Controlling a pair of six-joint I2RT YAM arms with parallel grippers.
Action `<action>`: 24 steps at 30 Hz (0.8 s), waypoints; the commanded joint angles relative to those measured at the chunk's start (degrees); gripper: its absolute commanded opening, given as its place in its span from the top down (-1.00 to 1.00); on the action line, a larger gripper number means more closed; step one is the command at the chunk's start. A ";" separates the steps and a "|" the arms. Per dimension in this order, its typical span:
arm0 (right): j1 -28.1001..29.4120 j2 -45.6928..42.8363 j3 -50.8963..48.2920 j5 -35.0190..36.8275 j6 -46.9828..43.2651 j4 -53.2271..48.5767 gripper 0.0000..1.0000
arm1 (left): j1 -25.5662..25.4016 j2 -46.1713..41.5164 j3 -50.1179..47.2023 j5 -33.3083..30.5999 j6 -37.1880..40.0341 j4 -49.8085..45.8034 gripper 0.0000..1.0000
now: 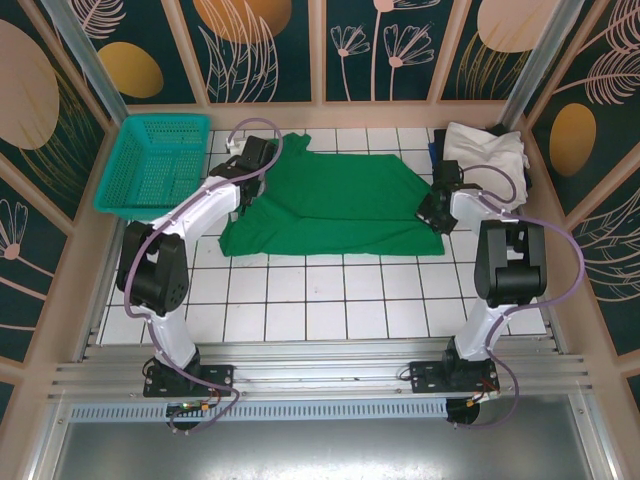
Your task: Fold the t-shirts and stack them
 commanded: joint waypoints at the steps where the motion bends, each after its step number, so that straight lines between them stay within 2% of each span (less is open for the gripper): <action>1: -0.78 -3.14 0.85 3.15 -1.20 -2.95 0.68 | 0.60 1.49 1.86 -1.49 -0.07 -0.78 1.00; 5: -0.61 -9.09 -4.20 3.77 -0.57 -2.35 0.36 | 1.42 3.07 2.46 0.63 -0.22 -0.52 1.00; 9: 1.32 -13.09 -11.70 -0.52 0.27 2.56 0.30 | 1.55 5.00 4.85 1.32 0.00 -2.16 0.28; 13: 4.46 -12.30 -16.21 -1.98 0.81 5.79 0.30 | 1.62 3.82 4.93 2.16 0.03 -4.27 -0.17; 18: 4.23 -11.10 -19.79 0.56 1.60 6.04 0.32 | 1.62 -3.32 -5.75 9.15 -1.44 -2.33 -0.63; 20: 3.90 -11.81 -21.35 1.07 1.69 6.19 0.32 | 1.58 -6.82 -13.36 11.46 -2.89 -0.31 -0.69; 24: 2.81 -13.51 -23.34 1.86 1.39 6.00 0.33 | 1.62 -11.09 -23.94 13.32 -6.02 1.84 -0.64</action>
